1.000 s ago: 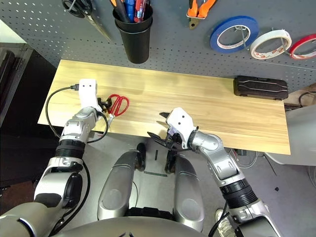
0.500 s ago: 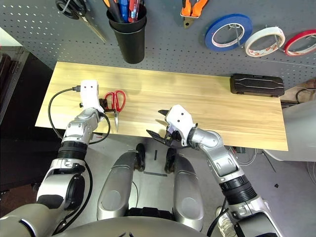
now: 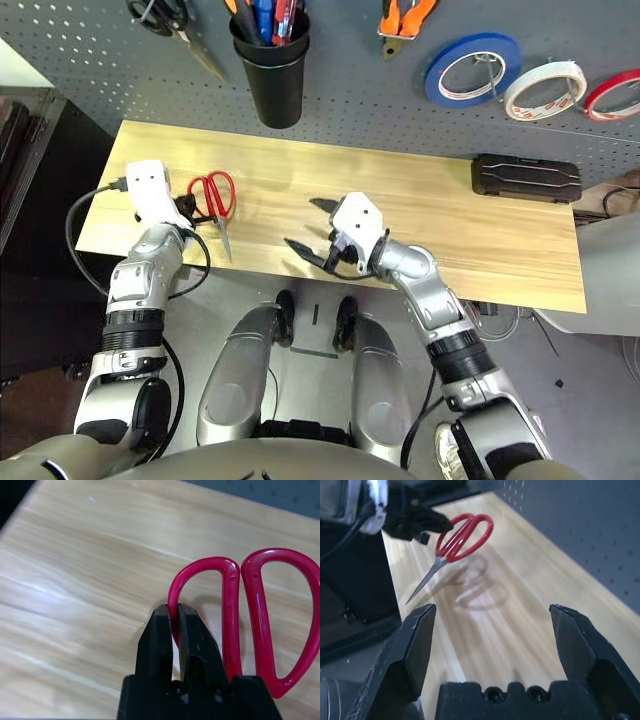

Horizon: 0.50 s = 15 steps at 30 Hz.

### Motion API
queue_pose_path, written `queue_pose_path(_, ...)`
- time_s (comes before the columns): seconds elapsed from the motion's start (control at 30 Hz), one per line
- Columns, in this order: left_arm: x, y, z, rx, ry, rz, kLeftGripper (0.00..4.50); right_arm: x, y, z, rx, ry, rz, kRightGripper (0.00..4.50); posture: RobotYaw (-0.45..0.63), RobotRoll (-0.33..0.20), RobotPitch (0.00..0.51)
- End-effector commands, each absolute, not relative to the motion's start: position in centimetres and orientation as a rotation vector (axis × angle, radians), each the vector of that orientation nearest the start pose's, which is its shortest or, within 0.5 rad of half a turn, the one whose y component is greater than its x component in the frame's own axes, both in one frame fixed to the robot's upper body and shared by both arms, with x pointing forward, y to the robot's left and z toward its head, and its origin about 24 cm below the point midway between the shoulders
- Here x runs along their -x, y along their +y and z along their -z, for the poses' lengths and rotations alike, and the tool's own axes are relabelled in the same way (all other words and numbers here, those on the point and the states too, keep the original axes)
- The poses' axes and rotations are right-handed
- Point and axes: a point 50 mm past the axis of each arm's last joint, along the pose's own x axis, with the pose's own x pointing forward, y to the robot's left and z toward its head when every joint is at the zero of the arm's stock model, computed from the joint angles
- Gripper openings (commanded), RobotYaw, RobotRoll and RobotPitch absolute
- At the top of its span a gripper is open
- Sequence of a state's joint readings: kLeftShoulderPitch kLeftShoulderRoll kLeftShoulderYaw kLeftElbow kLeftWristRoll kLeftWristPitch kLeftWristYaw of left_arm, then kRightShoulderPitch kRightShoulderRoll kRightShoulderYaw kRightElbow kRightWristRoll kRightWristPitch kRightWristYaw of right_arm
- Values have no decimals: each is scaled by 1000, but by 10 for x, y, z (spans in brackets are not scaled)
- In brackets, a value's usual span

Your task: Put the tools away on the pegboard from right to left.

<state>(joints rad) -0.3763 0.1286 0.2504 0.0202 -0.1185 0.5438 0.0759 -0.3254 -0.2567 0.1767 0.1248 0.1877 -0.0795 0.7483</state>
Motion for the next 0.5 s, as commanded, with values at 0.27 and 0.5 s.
queue_pose_path(0.27,-299,220,-130,111,-29,-237,21,-274,-129,-120,9,-415,-974,4500,322,0,262)
queue_pose_path(0.5,-299,224,-154,120,-131,-236,21,-268,-135,-132,-19,-528,-976,4500,332,0,233)
